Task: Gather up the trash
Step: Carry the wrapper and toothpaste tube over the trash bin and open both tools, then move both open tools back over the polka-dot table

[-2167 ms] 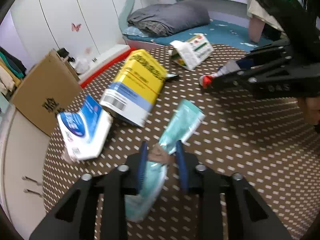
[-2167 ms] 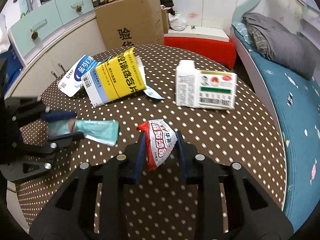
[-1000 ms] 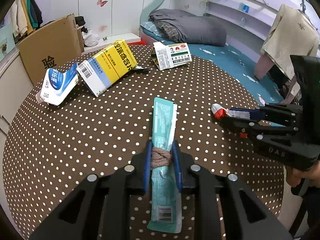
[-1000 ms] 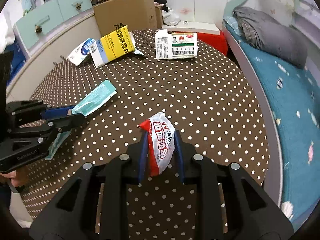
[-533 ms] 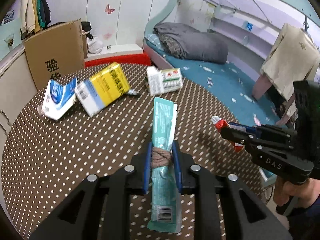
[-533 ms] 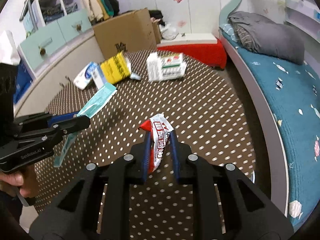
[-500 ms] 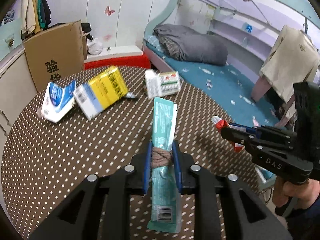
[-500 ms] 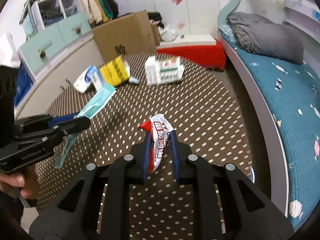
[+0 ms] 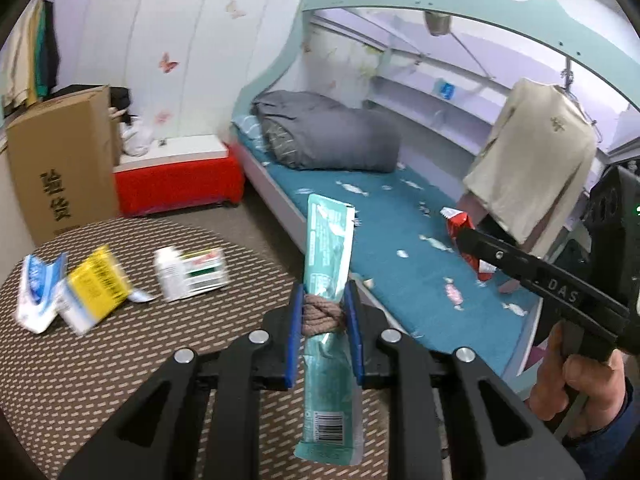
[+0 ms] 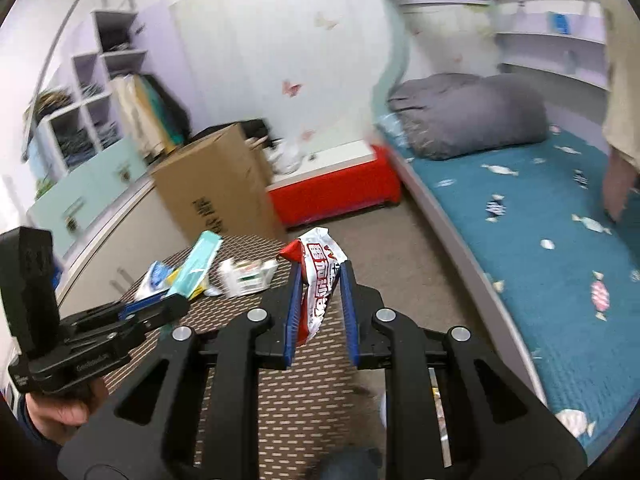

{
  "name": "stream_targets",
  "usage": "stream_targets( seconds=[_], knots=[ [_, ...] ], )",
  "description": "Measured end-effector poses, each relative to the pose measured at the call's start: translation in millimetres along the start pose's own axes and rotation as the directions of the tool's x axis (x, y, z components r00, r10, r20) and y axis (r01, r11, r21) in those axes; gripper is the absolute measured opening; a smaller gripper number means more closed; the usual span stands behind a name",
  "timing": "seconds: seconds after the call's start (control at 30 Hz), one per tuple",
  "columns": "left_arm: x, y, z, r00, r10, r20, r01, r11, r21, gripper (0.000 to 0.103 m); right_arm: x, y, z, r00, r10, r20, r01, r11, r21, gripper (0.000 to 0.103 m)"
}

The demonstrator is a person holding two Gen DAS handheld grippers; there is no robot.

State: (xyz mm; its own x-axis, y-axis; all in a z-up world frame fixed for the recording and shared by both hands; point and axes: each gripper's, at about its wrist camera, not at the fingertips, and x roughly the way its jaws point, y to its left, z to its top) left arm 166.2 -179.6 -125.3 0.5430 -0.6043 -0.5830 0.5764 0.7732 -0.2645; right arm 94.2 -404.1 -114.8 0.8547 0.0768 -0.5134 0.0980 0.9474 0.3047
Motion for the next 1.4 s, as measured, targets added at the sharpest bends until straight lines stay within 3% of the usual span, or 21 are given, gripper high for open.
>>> stream_targets(
  seconds=[0.13,0.47,0.67,0.9,0.93,0.97,1.0,1.07,1.1,1.2,1.23,1.3,1.4],
  knots=[
    [28.2,-34.5,4.6,0.999,-0.042,-0.023,0.042,0.999,0.027,0.020,3.7,-52.3,-3.2,0.997,-0.072,-0.028,0.075,0.992,0.098,0.019],
    [118.0,-83.9,-14.9,0.981,-0.089,-0.172,0.090,0.996,-0.005,0.020,47.0,-131.2,-47.1,0.980,-0.123,-0.155,0.158,0.958,0.239,0.019],
    [174.8,-95.3,-36.8,0.955,-0.073,-0.288,0.073,0.997,-0.010,0.020,84.1,-162.3,-80.4,0.960,-0.118,-0.255,0.194,0.934,0.300,0.019],
    [226.0,-89.1,-59.9,0.905,-0.031,-0.424,0.026,0.999,-0.019,0.022,117.4,-192.5,-110.3,0.939,-0.084,-0.334,0.212,0.904,0.371,0.019],
    [230.7,-87.5,-61.3,0.898,-0.030,-0.439,0.023,1.000,-0.020,0.027,122.1,-195.4,-113.4,0.936,-0.076,-0.344,0.213,0.899,0.382,0.022],
    [235.3,-86.4,-61.7,0.893,-0.017,-0.449,0.011,1.000,-0.017,0.047,125.6,-198.7,-115.7,0.934,-0.073,-0.350,0.218,0.893,0.393,0.022],
    [239.0,-86.1,-61.6,0.893,-0.008,-0.451,0.000,1.000,-0.018,0.054,129.5,-204.0,-119.9,0.930,-0.068,-0.360,0.224,0.882,0.413,0.023],
    [240.2,-92.4,-59.8,0.892,-0.029,-0.452,0.030,1.000,-0.006,0.072,134.2,-210.4,-124.9,0.928,-0.052,-0.369,0.224,0.870,0.439,0.045],
    [240.3,-96.9,-59.0,0.894,-0.018,-0.448,0.027,1.000,0.014,0.075,134.7,-212.0,-127.1,0.928,-0.052,-0.369,0.227,0.865,0.448,0.068],
    [233.7,-102.0,-56.3,0.908,0.042,-0.418,-0.010,0.997,0.079,0.087,131.6,-219.1,-134.8,0.932,-0.047,-0.359,0.231,0.840,0.491,0.080],
    [231.1,-101.2,-54.2,0.915,0.042,-0.401,-0.011,0.997,0.080,0.088,129.5,-219.5,-135.6,0.933,-0.054,-0.356,0.237,0.836,0.495,0.089],
    [223.7,-99.2,-51.7,0.924,0.042,-0.379,-0.012,0.997,0.082,0.089,124.0,-220.4,-136.9,0.934,-0.072,-0.351,0.251,0.830,0.499,0.097],
    [212.5,-98.5,-49.5,0.933,0.060,-0.355,-0.026,0.995,0.100,0.089,118.8,-215.0,-133.7,0.923,-0.114,-0.367,0.291,0.831,0.474,0.097]
  ],
)
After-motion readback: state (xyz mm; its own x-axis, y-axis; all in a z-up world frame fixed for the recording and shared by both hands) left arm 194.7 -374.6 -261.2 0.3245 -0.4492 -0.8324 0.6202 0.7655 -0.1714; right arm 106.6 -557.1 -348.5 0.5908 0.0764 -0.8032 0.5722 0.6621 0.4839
